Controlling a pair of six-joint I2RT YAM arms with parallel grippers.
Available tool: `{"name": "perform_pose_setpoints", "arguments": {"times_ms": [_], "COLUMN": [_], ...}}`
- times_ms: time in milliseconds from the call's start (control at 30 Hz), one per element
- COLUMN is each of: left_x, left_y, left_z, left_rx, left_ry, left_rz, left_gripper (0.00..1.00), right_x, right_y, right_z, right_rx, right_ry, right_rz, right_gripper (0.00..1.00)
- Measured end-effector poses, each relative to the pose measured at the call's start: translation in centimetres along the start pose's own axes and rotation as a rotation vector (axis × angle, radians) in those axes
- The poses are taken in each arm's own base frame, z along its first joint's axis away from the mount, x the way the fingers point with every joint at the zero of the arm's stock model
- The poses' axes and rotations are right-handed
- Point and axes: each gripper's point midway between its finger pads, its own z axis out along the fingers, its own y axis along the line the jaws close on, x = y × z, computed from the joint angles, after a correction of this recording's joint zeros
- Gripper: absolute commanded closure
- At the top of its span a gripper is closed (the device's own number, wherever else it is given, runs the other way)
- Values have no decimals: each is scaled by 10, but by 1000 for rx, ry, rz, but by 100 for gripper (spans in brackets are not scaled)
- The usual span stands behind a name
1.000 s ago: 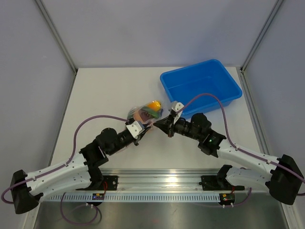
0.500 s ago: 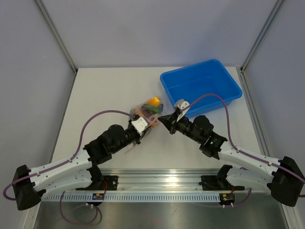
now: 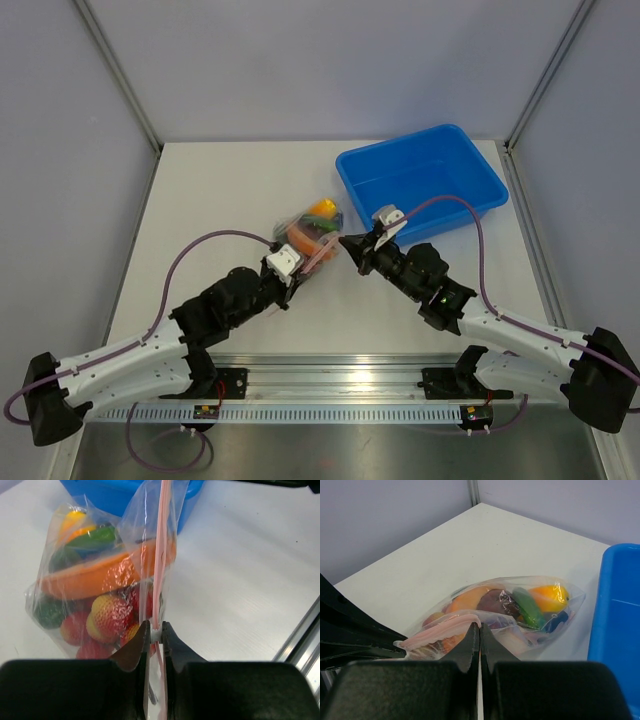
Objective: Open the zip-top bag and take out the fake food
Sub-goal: Unzip the zipper food storage bag at the center of the board.
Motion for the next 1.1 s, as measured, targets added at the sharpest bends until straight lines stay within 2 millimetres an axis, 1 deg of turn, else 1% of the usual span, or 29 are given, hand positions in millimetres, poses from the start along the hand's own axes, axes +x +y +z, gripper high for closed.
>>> {"name": "perform_pose_setpoints", "arguments": {"times_ms": [200, 333, 467, 767, 1000, 1100], "left_x": [15, 28, 32, 45, 72, 81], "left_y": [1, 0, -2, -11, -17, -23], "left_z": [5, 10, 8, 5, 6, 4], "left_rx": [-24, -27, -27, -28, -40, -33], "left_ry": [54, 105, 121, 168, 213, 229], "left_rz": [-37, -44, -68, -190, -281, -297], "left_gripper": [99, 99, 97, 95, 98, 97], "right_x": [0, 6, 5, 0, -1, -1], "right_y": [-12, -22, -30, -36, -38, -38], "right_z": [-1, -5, -7, -7, -8, -8], "right_rx": [69, 119, 161, 201, 211, 213], "right_ry": [-19, -16, -24, -47, -51, -51], "right_rz": [1, 1, 2, 5, 8, 9], "right_gripper": [100, 100, 100, 100, 100, 100]}}
